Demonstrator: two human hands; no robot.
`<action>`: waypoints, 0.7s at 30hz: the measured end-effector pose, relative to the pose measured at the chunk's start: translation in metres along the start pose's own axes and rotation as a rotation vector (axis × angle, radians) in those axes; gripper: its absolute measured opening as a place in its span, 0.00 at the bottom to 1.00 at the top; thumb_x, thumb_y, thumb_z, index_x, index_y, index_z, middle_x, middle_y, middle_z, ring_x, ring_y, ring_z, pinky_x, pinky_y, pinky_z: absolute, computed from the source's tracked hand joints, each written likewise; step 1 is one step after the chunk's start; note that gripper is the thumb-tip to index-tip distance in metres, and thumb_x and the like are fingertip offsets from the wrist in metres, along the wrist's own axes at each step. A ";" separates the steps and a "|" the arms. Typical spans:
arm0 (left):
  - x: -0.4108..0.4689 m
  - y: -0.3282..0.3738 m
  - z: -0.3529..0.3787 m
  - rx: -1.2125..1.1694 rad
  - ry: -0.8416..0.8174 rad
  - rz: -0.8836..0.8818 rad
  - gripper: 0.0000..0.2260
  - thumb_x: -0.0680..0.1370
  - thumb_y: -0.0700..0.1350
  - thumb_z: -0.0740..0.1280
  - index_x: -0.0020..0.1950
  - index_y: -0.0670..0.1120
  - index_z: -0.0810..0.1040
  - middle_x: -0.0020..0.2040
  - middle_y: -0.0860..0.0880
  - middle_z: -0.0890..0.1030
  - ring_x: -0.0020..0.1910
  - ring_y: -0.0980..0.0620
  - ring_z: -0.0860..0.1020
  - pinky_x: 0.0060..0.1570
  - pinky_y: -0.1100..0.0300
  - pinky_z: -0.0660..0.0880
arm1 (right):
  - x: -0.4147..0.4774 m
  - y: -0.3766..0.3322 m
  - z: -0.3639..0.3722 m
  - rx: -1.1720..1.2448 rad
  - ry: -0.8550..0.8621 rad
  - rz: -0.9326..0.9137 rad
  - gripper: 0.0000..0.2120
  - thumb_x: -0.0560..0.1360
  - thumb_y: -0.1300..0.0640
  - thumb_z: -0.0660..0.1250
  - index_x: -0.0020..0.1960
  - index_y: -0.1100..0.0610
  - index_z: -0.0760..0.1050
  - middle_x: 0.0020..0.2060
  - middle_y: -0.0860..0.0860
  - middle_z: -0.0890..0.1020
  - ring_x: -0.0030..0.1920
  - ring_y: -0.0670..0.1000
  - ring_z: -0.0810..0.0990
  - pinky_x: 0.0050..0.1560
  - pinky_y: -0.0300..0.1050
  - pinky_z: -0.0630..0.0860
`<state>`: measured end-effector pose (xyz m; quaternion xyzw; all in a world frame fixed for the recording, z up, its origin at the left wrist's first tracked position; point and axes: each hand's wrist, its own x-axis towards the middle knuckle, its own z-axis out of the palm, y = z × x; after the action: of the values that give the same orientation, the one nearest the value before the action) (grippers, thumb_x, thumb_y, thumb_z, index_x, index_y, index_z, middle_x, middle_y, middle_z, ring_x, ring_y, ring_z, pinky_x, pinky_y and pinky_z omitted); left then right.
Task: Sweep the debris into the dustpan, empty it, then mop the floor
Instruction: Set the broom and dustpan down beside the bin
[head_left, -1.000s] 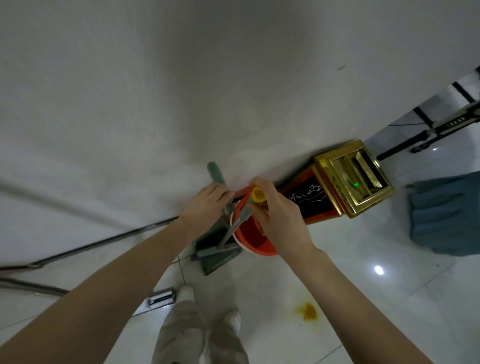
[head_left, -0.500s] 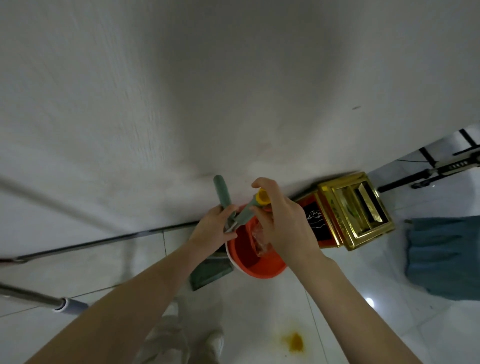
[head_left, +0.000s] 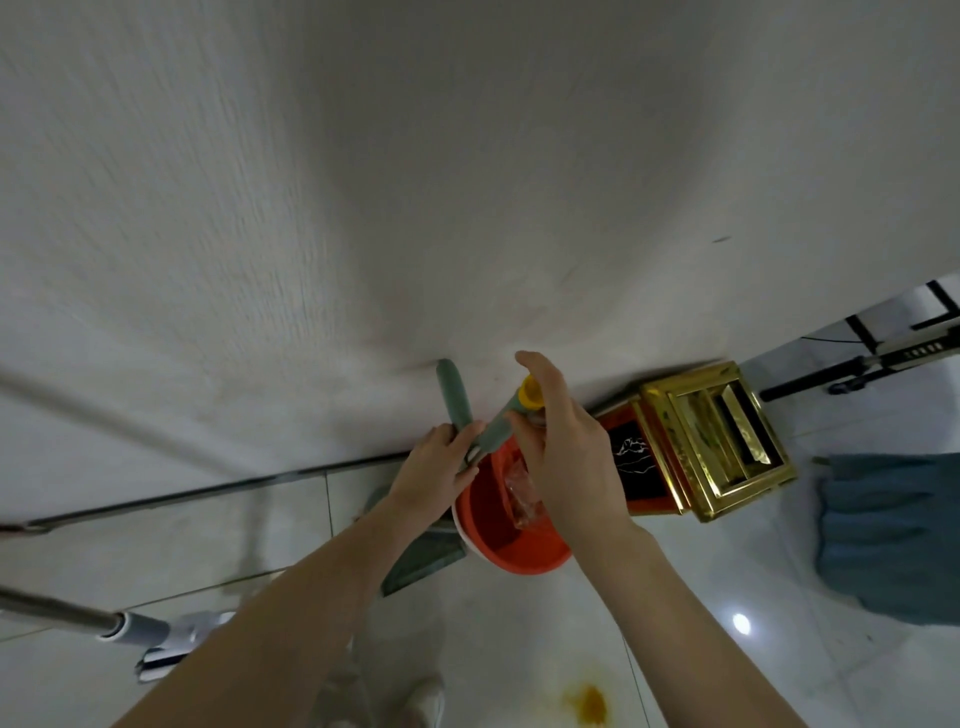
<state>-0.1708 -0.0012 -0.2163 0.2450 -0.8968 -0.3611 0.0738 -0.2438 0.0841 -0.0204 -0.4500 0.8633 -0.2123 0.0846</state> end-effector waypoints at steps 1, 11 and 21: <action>0.001 0.000 0.001 0.002 0.013 0.000 0.23 0.76 0.48 0.68 0.68 0.52 0.63 0.51 0.46 0.76 0.47 0.50 0.76 0.50 0.54 0.77 | 0.001 -0.001 0.000 0.000 -0.003 0.005 0.25 0.80 0.56 0.65 0.70 0.44 0.56 0.43 0.49 0.80 0.39 0.46 0.81 0.42 0.39 0.81; -0.014 -0.001 -0.013 0.012 -0.045 -0.048 0.35 0.72 0.49 0.72 0.70 0.58 0.53 0.55 0.47 0.78 0.52 0.48 0.76 0.54 0.50 0.76 | -0.007 -0.007 -0.002 -0.067 -0.039 -0.097 0.28 0.79 0.54 0.65 0.74 0.45 0.57 0.64 0.50 0.74 0.56 0.49 0.80 0.52 0.44 0.81; -0.153 -0.040 -0.069 -0.036 0.268 -0.372 0.27 0.75 0.45 0.69 0.73 0.51 0.65 0.58 0.46 0.77 0.54 0.45 0.78 0.52 0.56 0.75 | -0.018 -0.044 0.001 -0.197 0.068 -0.620 0.24 0.75 0.53 0.67 0.69 0.53 0.66 0.67 0.56 0.74 0.68 0.56 0.72 0.71 0.59 0.66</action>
<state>-0.0008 0.0075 -0.1864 0.4503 -0.8119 -0.3485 0.1286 -0.2005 0.0763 -0.0024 -0.6900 0.7040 -0.1584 -0.0569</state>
